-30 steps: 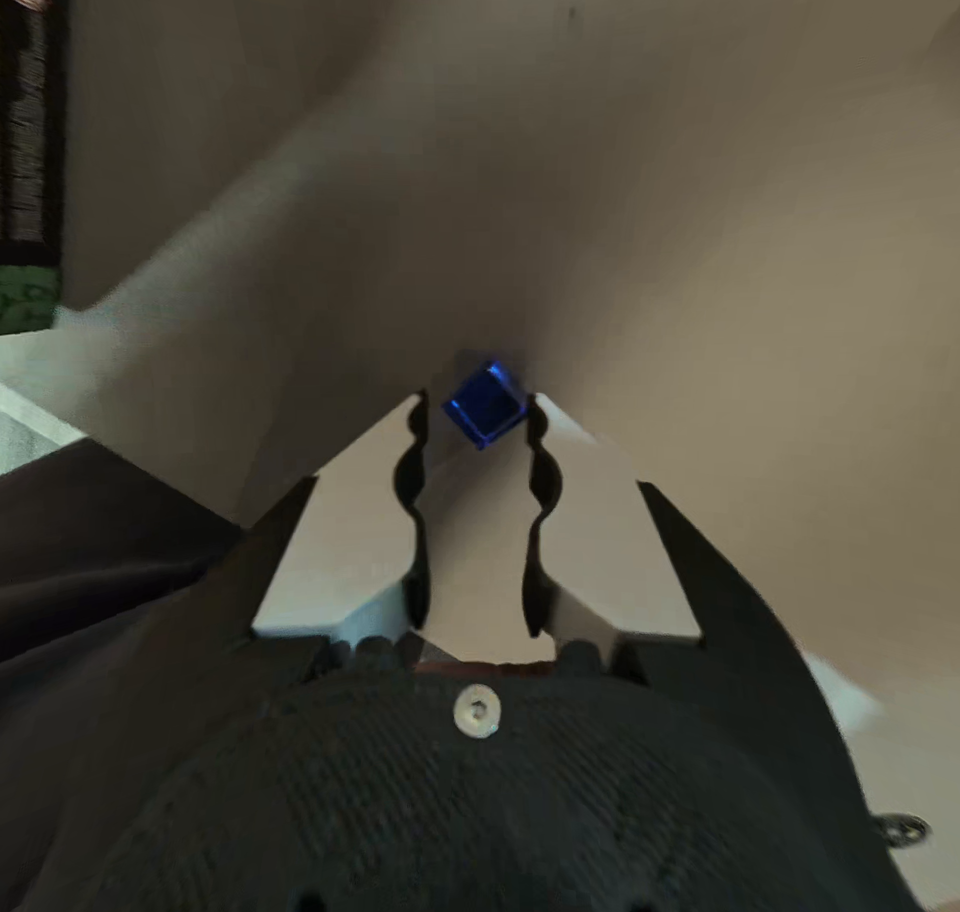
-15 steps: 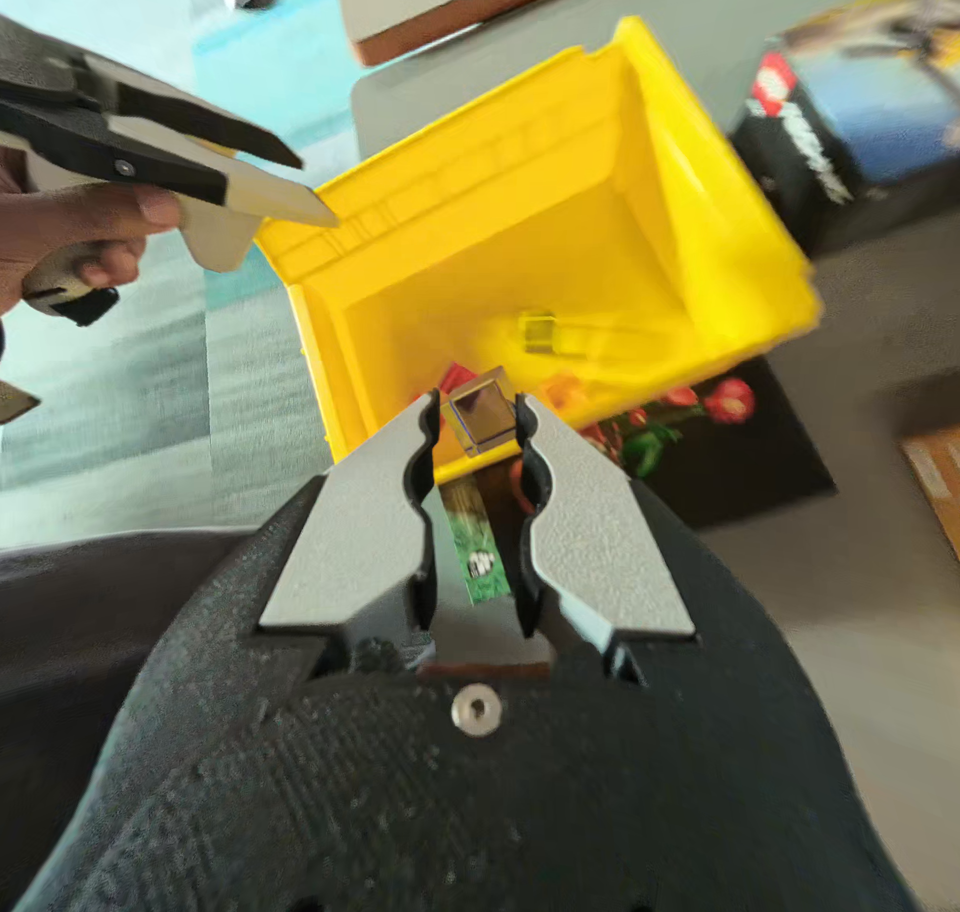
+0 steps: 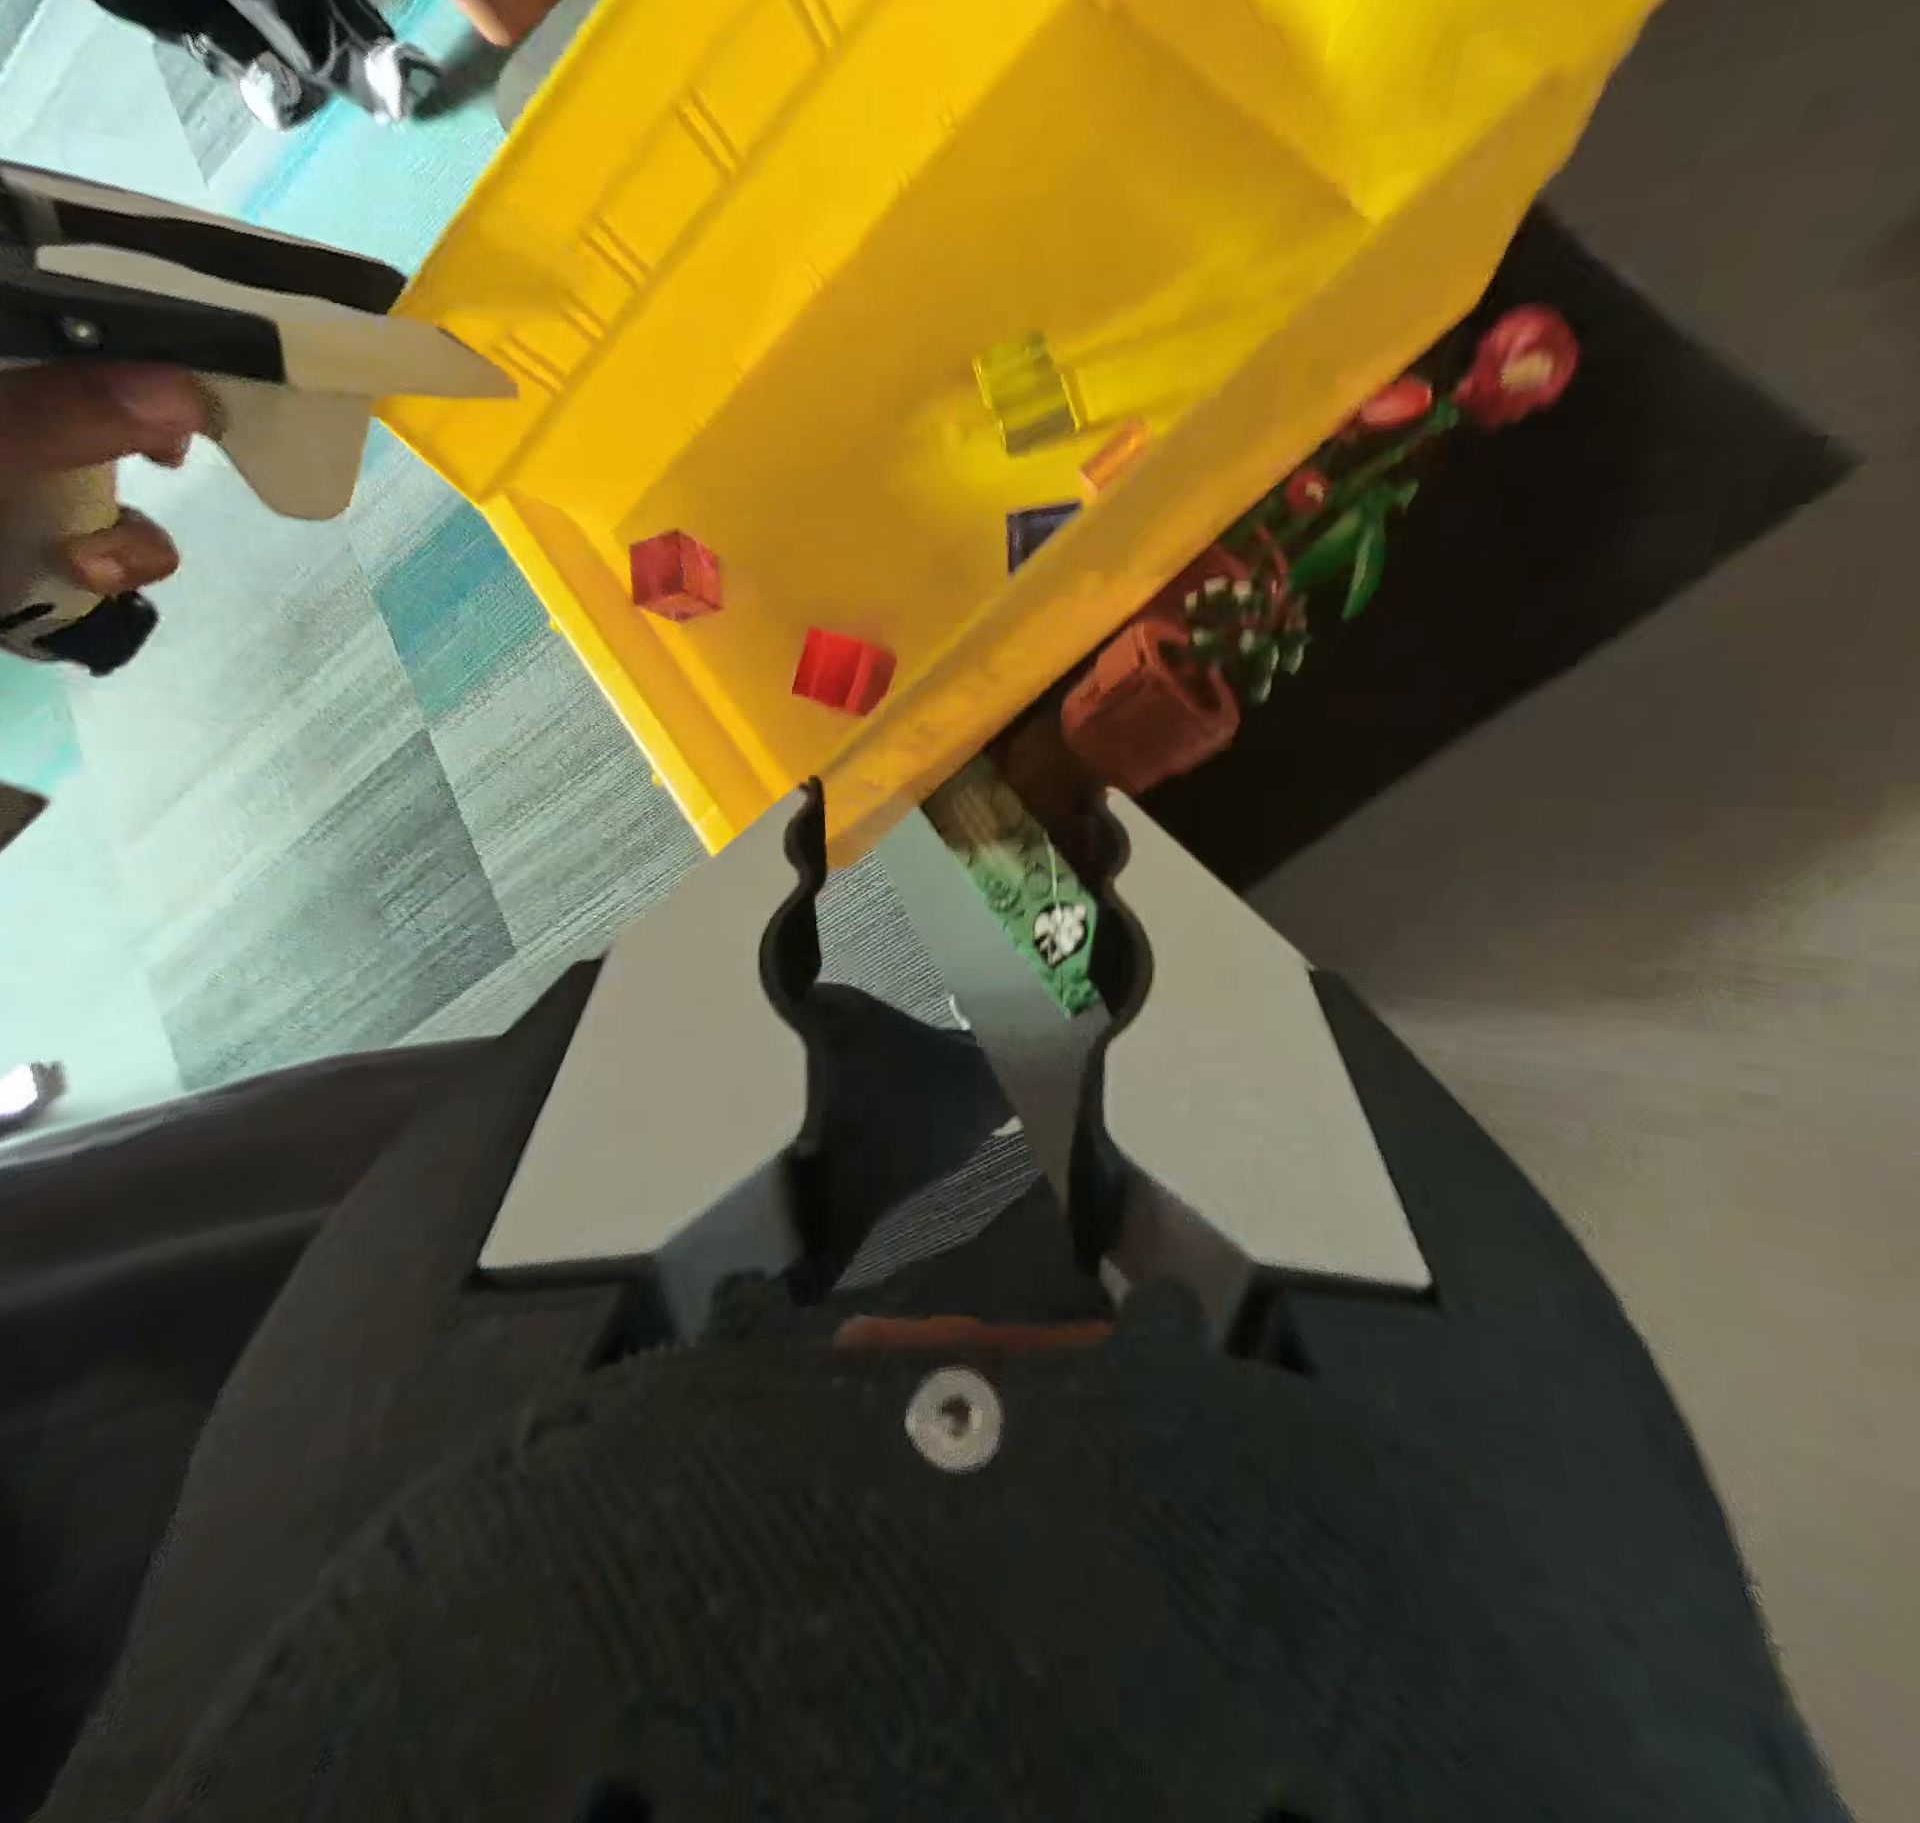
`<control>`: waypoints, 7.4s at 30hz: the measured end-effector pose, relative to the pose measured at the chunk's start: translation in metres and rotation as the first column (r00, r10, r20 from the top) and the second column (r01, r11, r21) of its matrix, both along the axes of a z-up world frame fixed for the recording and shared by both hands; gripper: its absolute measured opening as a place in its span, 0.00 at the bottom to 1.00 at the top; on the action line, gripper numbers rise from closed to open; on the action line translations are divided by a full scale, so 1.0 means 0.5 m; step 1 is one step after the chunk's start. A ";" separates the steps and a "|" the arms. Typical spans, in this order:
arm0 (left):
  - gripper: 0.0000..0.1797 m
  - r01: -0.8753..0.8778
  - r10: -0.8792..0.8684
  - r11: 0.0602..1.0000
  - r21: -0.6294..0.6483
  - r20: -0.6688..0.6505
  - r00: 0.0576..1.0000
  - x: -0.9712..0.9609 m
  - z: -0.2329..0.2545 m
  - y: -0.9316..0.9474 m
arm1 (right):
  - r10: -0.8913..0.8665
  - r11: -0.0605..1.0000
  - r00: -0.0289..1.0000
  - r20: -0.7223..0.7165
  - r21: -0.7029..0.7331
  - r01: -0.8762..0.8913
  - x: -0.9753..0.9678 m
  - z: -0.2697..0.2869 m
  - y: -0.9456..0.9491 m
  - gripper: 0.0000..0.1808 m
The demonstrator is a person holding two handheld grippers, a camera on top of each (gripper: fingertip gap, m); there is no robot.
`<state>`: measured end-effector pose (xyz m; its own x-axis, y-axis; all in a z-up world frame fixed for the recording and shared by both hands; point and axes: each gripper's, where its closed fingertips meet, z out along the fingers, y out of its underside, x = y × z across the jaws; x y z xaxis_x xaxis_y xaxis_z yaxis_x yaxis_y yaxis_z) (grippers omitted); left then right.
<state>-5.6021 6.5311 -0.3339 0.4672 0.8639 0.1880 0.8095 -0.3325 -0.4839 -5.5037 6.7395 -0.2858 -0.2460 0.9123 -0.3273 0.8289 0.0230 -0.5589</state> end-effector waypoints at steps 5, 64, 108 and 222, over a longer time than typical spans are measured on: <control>0.16 0.096 -0.080 0.966 -0.240 0.074 0.994 -0.035 -0.073 -0.013 | -0.111 0.993 0.993 0.044 -0.031 0.112 0.064 -0.014 0.026 0.26; 0.00 -0.984 0.981 0.166 0.064 0.087 0.171 1.272 0.030 -0.988 | 0.954 0.239 0.280 -0.108 -0.289 -0.927 0.796 0.103 -1.236 0.60; 0.01 -0.930 0.920 0.367 -0.027 0.160 0.358 1.207 0.014 -1.788 | 0.971 0.229 0.237 -0.006 0.282 -0.931 0.492 0.099 -1.972 0.23; 0.00 -0.892 0.901 0.390 0.227 0.108 0.421 1.403 0.034 -1.867 | 0.877 0.290 0.300 -0.375 -0.083 -0.953 0.972 0.396 -1.961 0.27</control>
